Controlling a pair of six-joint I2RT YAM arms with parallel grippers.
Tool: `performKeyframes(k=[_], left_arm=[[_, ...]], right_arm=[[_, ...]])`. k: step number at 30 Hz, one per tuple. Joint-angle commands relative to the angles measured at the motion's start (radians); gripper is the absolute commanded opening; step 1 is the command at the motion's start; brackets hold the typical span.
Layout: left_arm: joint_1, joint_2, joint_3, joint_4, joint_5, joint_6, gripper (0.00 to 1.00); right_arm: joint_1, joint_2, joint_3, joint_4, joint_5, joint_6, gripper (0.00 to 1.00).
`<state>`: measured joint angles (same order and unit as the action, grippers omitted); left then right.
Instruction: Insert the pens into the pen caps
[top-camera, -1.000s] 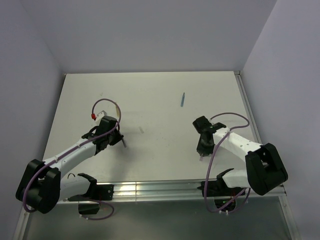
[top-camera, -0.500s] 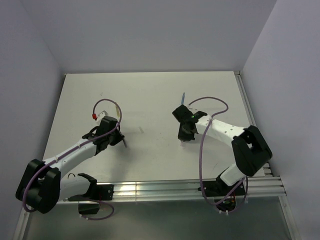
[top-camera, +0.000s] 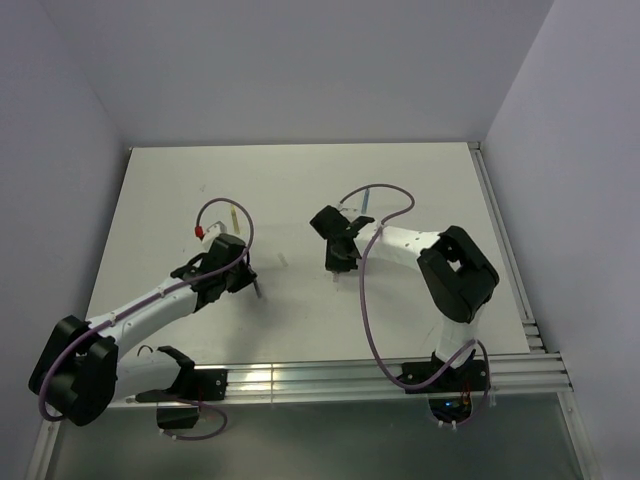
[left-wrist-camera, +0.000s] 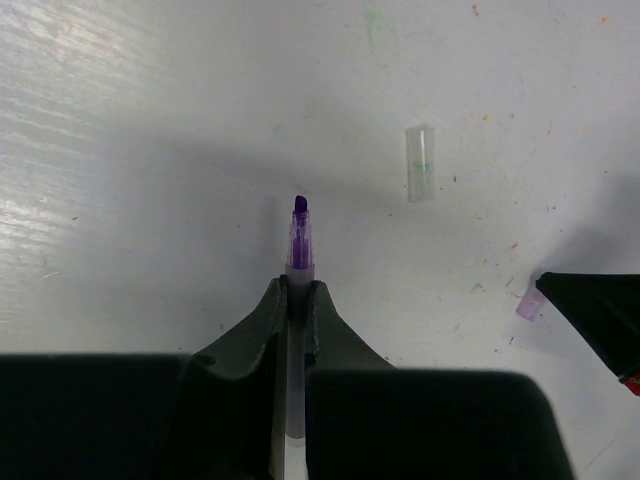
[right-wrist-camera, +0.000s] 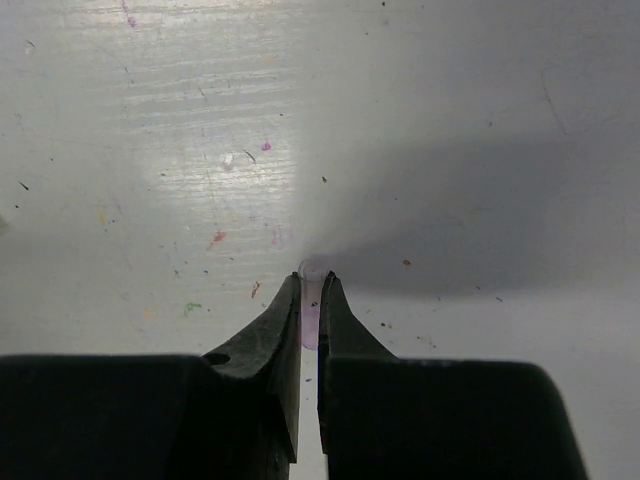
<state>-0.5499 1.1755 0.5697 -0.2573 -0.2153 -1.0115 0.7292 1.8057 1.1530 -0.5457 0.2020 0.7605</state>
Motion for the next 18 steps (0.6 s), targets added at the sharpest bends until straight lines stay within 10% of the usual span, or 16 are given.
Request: performKeyframes(k=[1,9,18], left_arm=[[-0.030,0.001,0.055,0.000,-0.041,-0.009,0.00],[-0.065,0.012,0.097,0.001,-0.050,0.008,0.00],[-0.081,-0.031,0.154,0.058,0.005,0.060,0.00]], right_arm=[[0.009,0.021,0.010,0.053,0.021,-0.021,0.06],[0.009,-0.019,-0.009,0.067,0.020,-0.046,0.46],[0.007,-0.311,-0.050,0.082,-0.019,-0.087,0.54]])
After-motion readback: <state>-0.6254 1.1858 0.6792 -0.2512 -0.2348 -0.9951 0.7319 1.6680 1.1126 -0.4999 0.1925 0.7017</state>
